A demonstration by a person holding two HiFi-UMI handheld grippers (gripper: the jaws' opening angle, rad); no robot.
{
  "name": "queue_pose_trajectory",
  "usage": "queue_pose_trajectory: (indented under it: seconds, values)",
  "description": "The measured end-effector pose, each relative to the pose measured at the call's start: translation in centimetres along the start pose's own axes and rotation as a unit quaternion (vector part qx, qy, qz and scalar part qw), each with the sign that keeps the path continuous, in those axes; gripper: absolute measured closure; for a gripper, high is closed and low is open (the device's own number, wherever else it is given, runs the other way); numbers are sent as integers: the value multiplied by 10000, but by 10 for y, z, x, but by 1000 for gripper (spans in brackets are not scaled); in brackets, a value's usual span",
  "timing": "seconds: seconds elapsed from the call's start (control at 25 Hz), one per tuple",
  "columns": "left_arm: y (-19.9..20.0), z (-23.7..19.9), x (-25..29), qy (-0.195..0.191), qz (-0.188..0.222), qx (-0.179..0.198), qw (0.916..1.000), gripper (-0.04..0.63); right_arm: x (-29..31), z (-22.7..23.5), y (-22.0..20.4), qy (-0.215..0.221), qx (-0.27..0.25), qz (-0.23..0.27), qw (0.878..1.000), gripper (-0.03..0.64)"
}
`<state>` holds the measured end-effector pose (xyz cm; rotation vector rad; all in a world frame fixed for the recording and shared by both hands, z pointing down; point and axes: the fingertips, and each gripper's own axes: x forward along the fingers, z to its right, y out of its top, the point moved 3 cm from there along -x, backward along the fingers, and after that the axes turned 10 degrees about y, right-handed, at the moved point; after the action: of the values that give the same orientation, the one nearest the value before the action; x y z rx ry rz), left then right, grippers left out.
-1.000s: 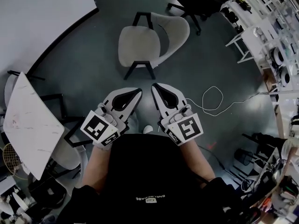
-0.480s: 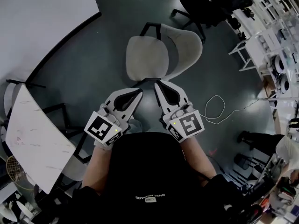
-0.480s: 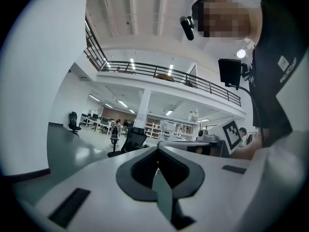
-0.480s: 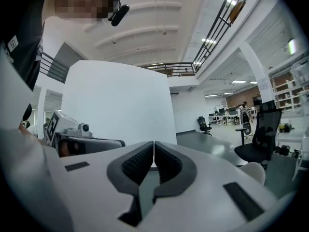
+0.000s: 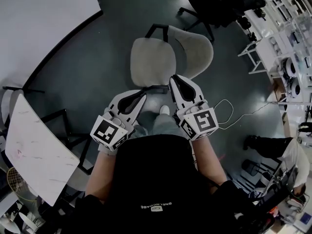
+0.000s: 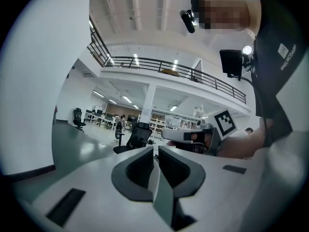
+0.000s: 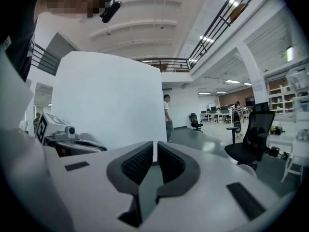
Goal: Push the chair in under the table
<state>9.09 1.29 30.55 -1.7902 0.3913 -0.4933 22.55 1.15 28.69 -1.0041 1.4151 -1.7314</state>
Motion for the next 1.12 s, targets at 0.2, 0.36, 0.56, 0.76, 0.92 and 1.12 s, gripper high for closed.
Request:
queue_pose_trajectory:
  seconds: [0.2,0.36,0.56,0.76,0.92,1.12]
  values:
    - [-15,-7,31,278,-241,129,9992,547,0,58,-9,-239,49,-290,9993,601]
    - [-28,-3,65,247,-491,88,9984,509,0,110,-15,-356,-53,-607,9975,597]
    - [-50,5,107,161,-832,277,9960,469,3,172,-25,-511,128,-872,9948,564]
    - [-85,7,150,100,-1318,516,9899,413,7,232,-49,-666,141,-1316,9890,504]
    - [-110,8,181,42,-1616,569,9852,394,12,278,-77,-689,113,-1726,9825,428]
    - [-151,8,216,-66,-2009,730,9769,351,13,327,-116,-749,47,-2228,9720,374]
